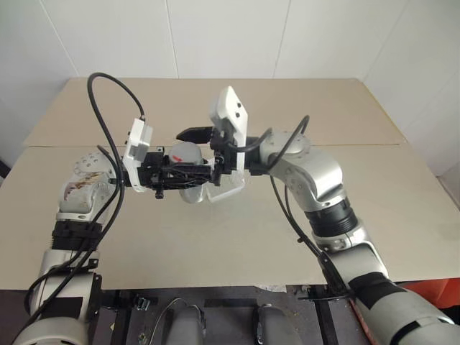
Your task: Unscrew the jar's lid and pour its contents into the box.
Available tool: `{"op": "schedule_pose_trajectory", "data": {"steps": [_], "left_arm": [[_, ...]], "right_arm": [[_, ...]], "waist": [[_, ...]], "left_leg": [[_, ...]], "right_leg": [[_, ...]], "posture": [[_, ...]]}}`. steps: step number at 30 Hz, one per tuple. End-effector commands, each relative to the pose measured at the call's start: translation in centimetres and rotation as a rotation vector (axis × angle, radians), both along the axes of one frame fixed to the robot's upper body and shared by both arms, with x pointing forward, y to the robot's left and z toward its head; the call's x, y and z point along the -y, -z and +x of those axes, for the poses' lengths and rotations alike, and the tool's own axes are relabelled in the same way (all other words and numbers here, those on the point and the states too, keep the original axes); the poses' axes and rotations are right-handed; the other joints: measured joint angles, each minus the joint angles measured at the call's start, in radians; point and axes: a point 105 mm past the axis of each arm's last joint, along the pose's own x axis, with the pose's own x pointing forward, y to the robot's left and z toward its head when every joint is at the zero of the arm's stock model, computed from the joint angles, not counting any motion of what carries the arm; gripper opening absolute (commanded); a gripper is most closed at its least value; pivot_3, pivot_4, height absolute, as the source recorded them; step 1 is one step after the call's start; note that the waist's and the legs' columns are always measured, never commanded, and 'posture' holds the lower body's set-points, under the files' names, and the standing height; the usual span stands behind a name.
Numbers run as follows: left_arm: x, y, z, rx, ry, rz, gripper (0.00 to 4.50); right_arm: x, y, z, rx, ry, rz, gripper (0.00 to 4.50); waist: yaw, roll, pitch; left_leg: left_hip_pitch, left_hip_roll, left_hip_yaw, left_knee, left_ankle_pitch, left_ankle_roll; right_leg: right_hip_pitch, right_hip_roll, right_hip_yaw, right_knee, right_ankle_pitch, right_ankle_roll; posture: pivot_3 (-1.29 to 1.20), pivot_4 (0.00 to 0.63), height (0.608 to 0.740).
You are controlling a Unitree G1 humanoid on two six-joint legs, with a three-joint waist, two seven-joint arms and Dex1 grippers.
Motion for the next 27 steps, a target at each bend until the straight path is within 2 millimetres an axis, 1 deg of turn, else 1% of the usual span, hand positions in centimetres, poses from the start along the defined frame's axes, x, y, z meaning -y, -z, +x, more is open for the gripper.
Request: {"op": "schedule_pose_trajectory", "data": {"steps": [1, 3, 9, 12, 17, 22, 24, 27], "left_arm": [[-0.2, -1.6, -0.7, 0.07, 0.022, -0.009, 1.94], [-0.3, -1.5, -0.8, 0.069, 0.022, -0.007, 1.94], [-0.9, -1.6, -1.0, 0.066, 0.015, 0.001, 1.94], [-1.3, -1.6, -1.2, 0.066, 0.013, 0.003, 1.94], [-1.7, -1.5, -1.5, 0.063, 0.004, 0.004, 1.94], [-1.8, -1.5, -1.4, 0.061, -0.009, 0.001, 1.94], [-1.8, -1.5, -1.2, 0.062, -0.021, -0.003, 1.94], [-1.5, -1.3, -0.8, 0.061, -0.033, -0.008, 1.94]], "right_arm": [[0.4, -1.9, 0.0, 0.06, -0.003, 0.057, 4.46], [0.8, -2.0, 0.1, 0.061, 0.0, 0.066, 4.46], [3.5, -2.6, 1.0, 0.069, 0.023, 0.092, 4.46], [5.2, -2.6, 1.4, 0.077, 0.036, 0.09, 4.46], [6.9, -2.2, 1.7, 0.086, 0.05, 0.075, 4.46], [7.6, -1.9, 1.7, 0.091, 0.059, 0.062, 4.46], [7.4, -2.2, 0.9, 0.108, 0.034, 0.06, 4.46], [6.5, -3.0, -0.5, 0.122, -0.014, 0.083, 4.46]], "waist": [[0.0, 0.0, 0.0], [0.0, 0.0, 0.0], [0.0, 0.0, 0.0], [0.0, 0.0, 0.0], [0.003, 0.0, 0.0], [-0.004, 0.0, 0.0], [-0.003, 0.0, 0.0], [-0.002, 0.0, 0.0]], "left_leg": [[0.0, 0.0, 0.0, 0.0, 0.0, 0.0], [0.0, 0.0, 0.0, 0.0, 0.0, 0.0], [0.0, 0.0, 0.0, 0.0, 0.0, 0.0], [0.0, 0.0, 0.0, 0.0, 0.0, 0.0], [0.0, 0.0, 0.0, 0.0, 0.0, 0.0], [0.0, 0.0, 0.0, 0.0, 0.0, 0.0], [0.0, 0.0, 0.0, 0.0, 0.0, 0.0], [0.0, 0.0, 0.0, 0.0, 0.0, 0.0]], "right_leg": [[0.0, 0.0, 0.0, 0.0, 0.0, 0.0], [0.0, 0.0, 0.0, 0.0, 0.0, 0.0], [0.0, 0.0, 0.0, 0.0, 0.0, 0.0], [0.0, 0.0, 0.0, 0.0, 0.0, 0.0], [0.001, 0.0, 0.0, -0.001, 0.0, 0.0], [0.0, 0.0, 0.0, 0.0, 0.0, 0.0], [0.0, 0.0, 0.0, 0.0, 0.0, 0.0], [0.0, 0.0, 0.0, 0.0, 0.0, 0.0]], "posture": [[0.0, 0.15, 0.74], [0.0, 0.15, 0.74], [0.0, 0.15, 0.74], [0.0, 0.15, 0.74], [0.0, 0.15, 0.74], [0.0, 0.15, 0.74], [0.0, 0.15, 0.74], [0.0, 0.15, 0.74]]}}
